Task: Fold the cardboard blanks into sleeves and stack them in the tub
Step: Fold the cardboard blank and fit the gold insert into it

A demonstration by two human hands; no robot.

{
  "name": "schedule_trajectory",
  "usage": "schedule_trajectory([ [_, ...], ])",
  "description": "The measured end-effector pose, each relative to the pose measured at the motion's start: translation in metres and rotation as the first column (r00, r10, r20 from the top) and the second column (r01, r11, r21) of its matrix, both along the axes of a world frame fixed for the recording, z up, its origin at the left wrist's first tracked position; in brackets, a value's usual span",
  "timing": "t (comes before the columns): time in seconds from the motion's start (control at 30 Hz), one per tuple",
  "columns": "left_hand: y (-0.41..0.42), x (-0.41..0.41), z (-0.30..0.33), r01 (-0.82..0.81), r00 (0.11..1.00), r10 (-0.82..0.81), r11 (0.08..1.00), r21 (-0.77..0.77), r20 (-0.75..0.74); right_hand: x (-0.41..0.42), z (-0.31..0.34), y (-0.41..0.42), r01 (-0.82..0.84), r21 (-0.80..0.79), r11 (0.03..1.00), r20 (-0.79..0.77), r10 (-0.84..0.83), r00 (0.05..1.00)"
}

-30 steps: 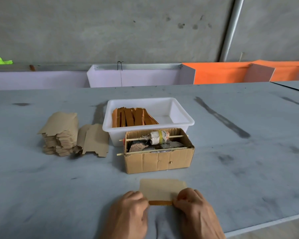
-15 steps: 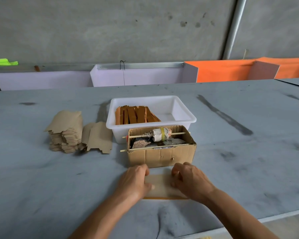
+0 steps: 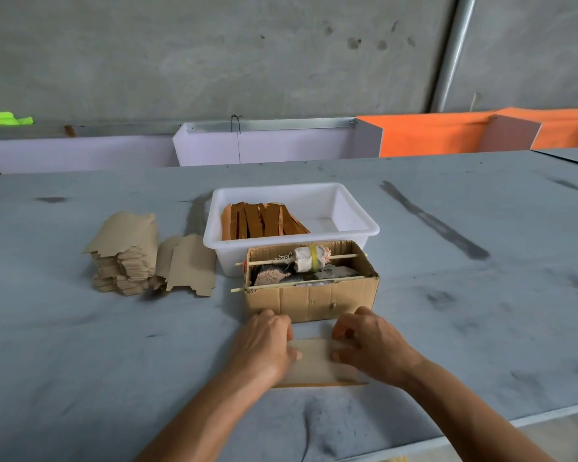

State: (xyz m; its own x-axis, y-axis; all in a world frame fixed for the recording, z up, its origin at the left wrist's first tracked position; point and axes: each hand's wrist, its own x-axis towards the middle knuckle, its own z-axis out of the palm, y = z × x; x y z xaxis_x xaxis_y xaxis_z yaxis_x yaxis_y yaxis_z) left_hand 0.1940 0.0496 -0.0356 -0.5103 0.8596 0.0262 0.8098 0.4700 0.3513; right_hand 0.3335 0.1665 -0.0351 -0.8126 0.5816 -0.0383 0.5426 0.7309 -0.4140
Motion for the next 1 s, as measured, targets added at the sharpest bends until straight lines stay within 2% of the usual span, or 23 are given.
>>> schedule_trajectory([
  [0.13,-0.001,0.003,0.0,-0.039,0.998,0.036,0.998,0.052,0.048,0.002,0.0,0.0,-0.021,-0.008,1.0,-0.037,0.02,0.999],
  [0.23,-0.001,0.0,0.0,-0.069,0.979,0.055,0.996,0.065,0.199,0.001,0.002,0.001,-0.026,-0.044,0.999,-0.068,0.023,0.997],
  [0.3,0.0,-0.004,0.0,-0.043,0.968,0.03,0.998,0.046,0.248,-0.001,0.004,0.004,-0.031,-0.078,0.996,-0.066,0.026,0.997],
  [0.47,0.0,-0.003,0.0,0.04,0.983,-0.051,0.997,0.062,0.178,-0.006,0.008,0.008,-0.107,-0.026,0.994,-0.054,0.105,0.993],
  [0.7,0.0,-0.007,-0.003,0.002,0.977,-0.028,0.993,0.12,0.212,-0.009,0.003,0.009,-0.098,-0.065,0.993,-0.196,0.083,0.977],
  [1.0,-0.004,-0.005,-0.011,0.058,0.993,-0.081,0.969,0.24,0.084,-0.008,-0.002,0.012,-0.176,0.157,0.972,-0.146,0.199,0.969],
])
